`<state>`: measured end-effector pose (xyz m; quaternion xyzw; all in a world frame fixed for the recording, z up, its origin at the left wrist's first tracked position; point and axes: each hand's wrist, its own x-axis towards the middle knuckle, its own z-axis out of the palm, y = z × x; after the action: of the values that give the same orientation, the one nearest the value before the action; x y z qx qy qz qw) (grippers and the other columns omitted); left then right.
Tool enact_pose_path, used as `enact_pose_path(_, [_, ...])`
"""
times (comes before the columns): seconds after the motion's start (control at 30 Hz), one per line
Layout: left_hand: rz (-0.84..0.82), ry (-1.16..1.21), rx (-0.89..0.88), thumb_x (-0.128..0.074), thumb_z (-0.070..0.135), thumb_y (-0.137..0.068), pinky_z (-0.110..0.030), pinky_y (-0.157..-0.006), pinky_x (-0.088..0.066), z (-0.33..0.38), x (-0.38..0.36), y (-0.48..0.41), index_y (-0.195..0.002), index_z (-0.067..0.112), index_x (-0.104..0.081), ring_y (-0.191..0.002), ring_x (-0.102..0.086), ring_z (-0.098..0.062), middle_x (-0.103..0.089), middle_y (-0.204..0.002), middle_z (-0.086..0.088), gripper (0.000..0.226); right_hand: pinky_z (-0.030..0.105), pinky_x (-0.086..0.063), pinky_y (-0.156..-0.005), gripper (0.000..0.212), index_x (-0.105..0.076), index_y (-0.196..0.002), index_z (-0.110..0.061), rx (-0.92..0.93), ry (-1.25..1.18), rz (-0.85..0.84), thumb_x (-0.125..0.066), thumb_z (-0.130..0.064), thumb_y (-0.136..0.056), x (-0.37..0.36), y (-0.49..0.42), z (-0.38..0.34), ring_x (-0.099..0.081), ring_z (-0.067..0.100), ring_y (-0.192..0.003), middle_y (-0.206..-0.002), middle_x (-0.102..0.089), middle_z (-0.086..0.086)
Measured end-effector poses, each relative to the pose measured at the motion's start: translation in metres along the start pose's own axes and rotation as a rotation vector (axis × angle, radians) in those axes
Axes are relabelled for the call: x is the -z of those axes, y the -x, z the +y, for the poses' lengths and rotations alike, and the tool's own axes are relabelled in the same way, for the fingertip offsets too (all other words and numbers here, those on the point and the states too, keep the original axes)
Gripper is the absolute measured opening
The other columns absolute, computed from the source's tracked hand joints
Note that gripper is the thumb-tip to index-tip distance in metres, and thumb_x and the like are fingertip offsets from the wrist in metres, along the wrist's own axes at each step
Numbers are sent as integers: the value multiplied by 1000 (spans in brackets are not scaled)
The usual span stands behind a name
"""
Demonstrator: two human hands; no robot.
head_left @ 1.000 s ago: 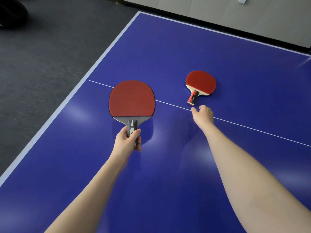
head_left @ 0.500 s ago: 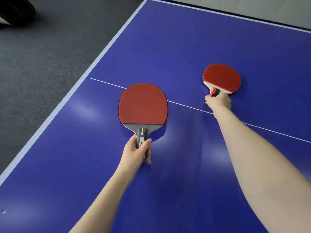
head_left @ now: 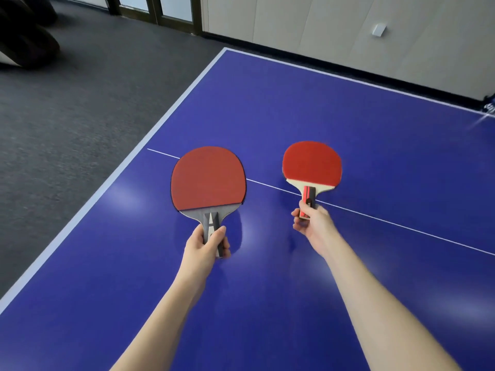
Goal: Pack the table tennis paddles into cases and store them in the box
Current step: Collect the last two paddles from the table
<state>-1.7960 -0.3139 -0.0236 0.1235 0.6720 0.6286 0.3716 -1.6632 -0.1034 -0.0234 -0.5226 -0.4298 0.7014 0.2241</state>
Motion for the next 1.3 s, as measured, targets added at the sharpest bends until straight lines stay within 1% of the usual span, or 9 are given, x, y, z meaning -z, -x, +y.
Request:
enact_pose_path(0.2, [-55,-40,11,-59,34,-91,-28,-69,-46,5,-19,73,-81,17,-52,-68,-59,-5,-57,-70,6,21,25,-41,-53,10,-50,-93,-12,-21,-116,-58,-50,-21,-98,0,112,55,-45,12,-56,-65,-47,1])
enact_pose_path(0.3, [-117,-70,43,-60,44,-87,-27,-70,-37,-10,-33,114,-75,21,-45,-72,-45,-11,-43,-76,1,29,25,-40,-56,14,-52,-100,-11,-48,-139,-111,-45,-24,-100,8,161,82,-43,12,-59,-67,-47,1])
enact_pose_path(0.47, [-187,-113,137,-53,41,-93,-24,-65,-38,-47,-50,170,-67,23,-39,-63,-40,-9,-35,-82,2,35,27,-40,-61,24,-55,-112,-10,-122,-160,-141,-39,-25,-102,31,222,125,-45,13,-64,-69,-50,3])
enact_pose_path(0.57, [-202,-76,187,-51,37,-96,-24,-57,-43,-69,-53,196,-75,9,-42,-55,-51,-9,-38,-86,-11,37,28,-39,-63,29,-53,-117,-8,-145,-153,-153,-35,-25,-103,44,249,151,-48,15,-69,-78,-51,5])
enact_pose_path(0.67, [-209,-25,264,-49,40,-97,-28,-56,-46,-86,-58,218,-92,-2,-47,-74,-57,-25,-46,-101,-27,42,28,-39,-63,29,-55,-119,-12,-170,-203,-176,-35,-24,-103,58,271,172,-57,17,-77,-91,-63,7])
enact_pose_path(0.93, [-196,-145,385,-40,53,-96,-23,-51,-48,-108,-65,256,-105,8,-54,-85,-58,-15,-47,-114,-2,49,29,-37,-65,27,-55,-115,-10,-225,-211,-157,-34,-23,-103,75,306,209,-52,19,-80,-96,-63,9])
enact_pose_path(1.07, [-208,-199,408,-37,54,-97,-25,-49,-45,-115,-67,262,-100,8,-56,-82,-56,-21,-46,-113,-6,49,29,-37,-64,30,-53,-118,-4,-240,-177,-147,-36,-24,-102,78,311,217,-52,21,-83,-95,-63,9])
enact_pose_path(1.17, [-193,-277,362,-36,48,-99,-34,-67,-44,-117,-67,257,-90,0,-54,-82,-52,-25,-51,-102,-16,52,33,-41,-72,29,-57,-118,-12,-264,-184,-152,-35,-22,-102,81,312,222,-55,24,-90,-101,-66,9])
enact_pose_path(1.3, [-145,-507,286,-33,40,-101,-29,-63,-36,-118,-68,252,-70,15,-46,-83,-47,-23,-53,-82,-6,41,39,-44,-81,33,-65,-113,-8,-258,-182,-162,-37,-21,-101,84,311,224,-59,26,-95,-104,-68,14])
